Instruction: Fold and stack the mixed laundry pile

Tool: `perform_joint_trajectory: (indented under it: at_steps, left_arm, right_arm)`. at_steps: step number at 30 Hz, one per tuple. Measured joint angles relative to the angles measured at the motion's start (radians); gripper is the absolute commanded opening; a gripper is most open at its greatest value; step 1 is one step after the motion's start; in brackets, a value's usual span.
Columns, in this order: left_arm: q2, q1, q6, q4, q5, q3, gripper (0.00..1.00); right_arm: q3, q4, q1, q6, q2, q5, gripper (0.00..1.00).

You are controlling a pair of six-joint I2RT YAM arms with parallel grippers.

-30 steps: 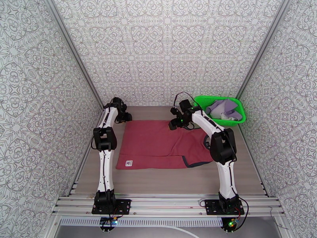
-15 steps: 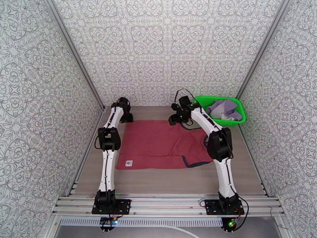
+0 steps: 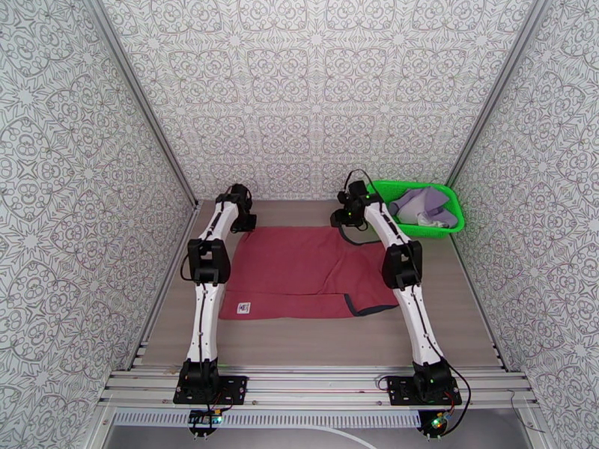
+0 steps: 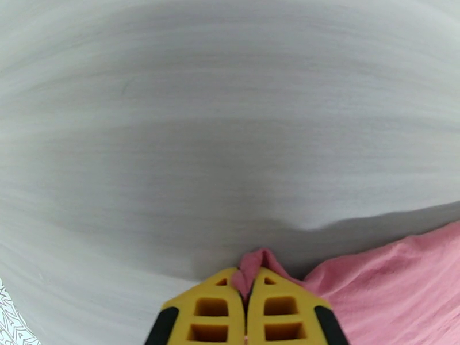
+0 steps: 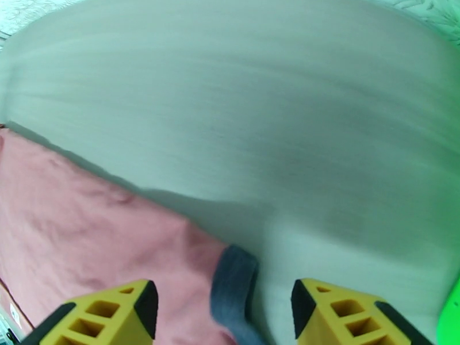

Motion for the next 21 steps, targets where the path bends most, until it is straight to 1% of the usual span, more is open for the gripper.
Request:
perform_joint_trajectory:
  at_steps: [6, 12, 14, 15, 16, 18, 21]
  left_arm:
    - [-0.01, 0.0, 0.0, 0.012, 0.003, -0.018, 0.0]
    - [-0.04, 0.0, -0.001, 0.049, 0.011, -0.076, 0.0]
    - [-0.048, 0.001, -0.001, 0.061, 0.017, -0.093, 0.0]
    - [-0.053, 0.001, -0.001, 0.068, 0.022, -0.102, 0.0]
    - [-0.058, 0.002, -0.002, 0.075, 0.027, -0.113, 0.0]
    - [-0.066, 0.004, -0.003, 0.089, 0.033, -0.129, 0.0]
    - [-0.08, 0.006, -0.016, 0.11, 0.044, -0.158, 0.0]
  right_arm:
    - [0.004, 0.009, -0.002, 0.051, 0.029, -0.023, 0.43]
    - [0.006, 0.037, -0.002, 0.088, 0.032, -0.042, 0.36]
    - [0.006, 0.048, -0.002, 0.101, 0.034, -0.05, 0.3]
    - [0.006, 0.052, -0.003, 0.109, 0.035, -0.055, 0.24]
    - [0.008, 0.057, -0.003, 0.112, 0.036, -0.058, 0.15]
    - [0.013, 0.064, -0.004, 0.12, 0.04, -0.064, 0.0]
    - [0.016, 0.069, -0.006, 0.13, 0.045, -0.072, 0.0]
